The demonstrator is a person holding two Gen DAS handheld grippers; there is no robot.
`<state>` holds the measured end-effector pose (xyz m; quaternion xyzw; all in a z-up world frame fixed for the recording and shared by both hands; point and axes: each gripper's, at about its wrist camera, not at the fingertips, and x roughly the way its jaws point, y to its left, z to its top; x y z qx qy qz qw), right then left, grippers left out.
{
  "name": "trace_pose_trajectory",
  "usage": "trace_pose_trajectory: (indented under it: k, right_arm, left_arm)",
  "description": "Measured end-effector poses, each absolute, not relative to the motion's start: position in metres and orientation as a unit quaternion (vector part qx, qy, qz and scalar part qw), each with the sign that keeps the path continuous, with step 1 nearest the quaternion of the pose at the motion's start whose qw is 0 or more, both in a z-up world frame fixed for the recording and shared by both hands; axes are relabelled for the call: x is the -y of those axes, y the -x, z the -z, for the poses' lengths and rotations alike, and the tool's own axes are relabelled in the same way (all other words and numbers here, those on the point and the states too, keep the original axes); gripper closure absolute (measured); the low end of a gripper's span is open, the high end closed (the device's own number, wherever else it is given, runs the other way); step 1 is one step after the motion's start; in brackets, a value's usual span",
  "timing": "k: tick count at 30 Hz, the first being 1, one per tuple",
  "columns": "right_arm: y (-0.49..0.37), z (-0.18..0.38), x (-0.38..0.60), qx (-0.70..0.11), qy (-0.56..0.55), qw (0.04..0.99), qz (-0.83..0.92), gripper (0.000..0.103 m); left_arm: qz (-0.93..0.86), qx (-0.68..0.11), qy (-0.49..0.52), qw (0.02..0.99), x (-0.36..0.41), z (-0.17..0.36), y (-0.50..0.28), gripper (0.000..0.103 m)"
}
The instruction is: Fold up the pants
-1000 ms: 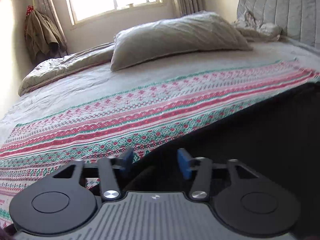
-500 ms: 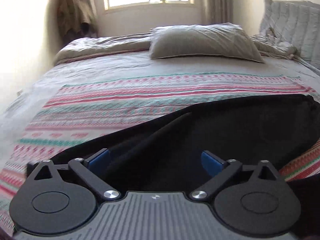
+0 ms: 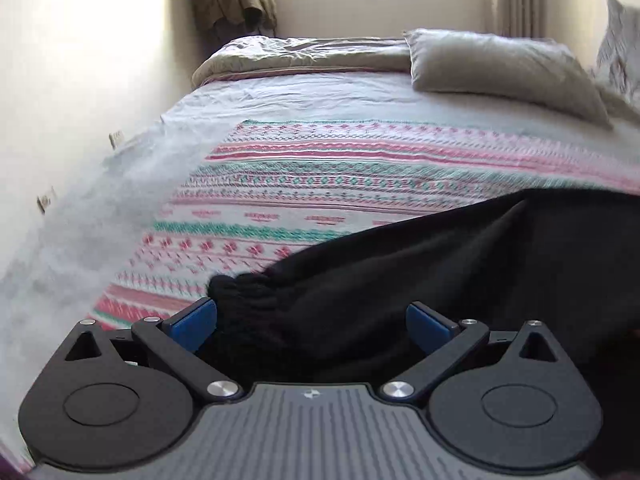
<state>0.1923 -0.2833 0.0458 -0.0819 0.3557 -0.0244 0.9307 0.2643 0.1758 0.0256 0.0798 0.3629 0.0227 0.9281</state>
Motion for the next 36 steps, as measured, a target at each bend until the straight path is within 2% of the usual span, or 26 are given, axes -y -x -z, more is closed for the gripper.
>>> trace_pose_trajectory:
  k: [2,8,10,11,13,14,16,17,20,24,31,34,36]
  right_arm:
    - [-0.207,-0.044,0.268,-0.363,0.089,0.928,0.011,0.006]
    - [-0.255,-0.026,0.241,-0.385,0.085,0.919,-0.008,0.006]
    - [-0.27,-0.018,0.237,-0.391,0.088,0.916,-0.015,0.006]
    - [-0.278,-0.013,0.235,-0.394,0.092,0.914,-0.02,0.006]
    - [-0.293,-0.003,0.231,-0.394,0.104,0.913,-0.028,0.006]
    - [-0.301,0.002,0.229,-0.394,0.11,0.912,-0.032,0.006]
    - [-0.313,0.01,0.227,-0.391,0.119,0.912,-0.035,0.006]
    - [-0.32,0.014,0.227,-0.389,0.124,0.912,-0.034,0.006]
    - [-0.335,0.021,0.229,-0.368,0.145,0.918,-0.026,0.006]
    - [-0.353,0.027,0.239,-0.357,0.173,0.918,-0.034,0.007]
    - [-0.376,0.033,0.249,-0.371,0.216,0.901,-0.062,0.009]
    - [-0.384,0.036,0.251,-0.383,0.219,0.894,-0.082,0.013]
    - [-0.39,0.038,0.253,-0.396,0.204,0.89,-0.093,0.021]
  left_arm:
    - [-0.005,-0.364,-0.113,0.924,-0.184,-0.019,-0.279,0.001]
    - [0.044,-0.377,-0.188,0.906,-0.187,0.003,-0.322,0.012]
    - [0.074,-0.39,-0.186,0.899,-0.185,0.01,-0.335,0.021]
    - [0.085,-0.401,-0.183,0.893,-0.183,0.014,-0.341,0.03]
    - [0.096,-0.411,-0.179,0.889,-0.181,0.02,-0.355,0.034]
    - [0.102,-0.41,-0.175,0.889,-0.18,0.02,-0.359,0.042]
    - [0.111,-0.417,-0.161,0.888,-0.178,0.02,-0.367,0.076]
    - [0.094,-0.425,-0.166,0.885,-0.177,0.022,-0.371,0.099]
    - [0.09,-0.421,-0.186,0.883,-0.172,0.023,-0.372,0.1]
    - [0.057,-0.397,-0.134,0.906,-0.19,0.017,-0.374,0.1]
    - [0.042,-0.388,-0.135,0.911,-0.187,0.024,-0.381,0.1]
    - [0.04,-0.388,-0.131,0.911,-0.187,0.027,-0.386,0.1]
    - [0.038,-0.384,-0.128,0.913,-0.19,0.028,-0.385,0.1]
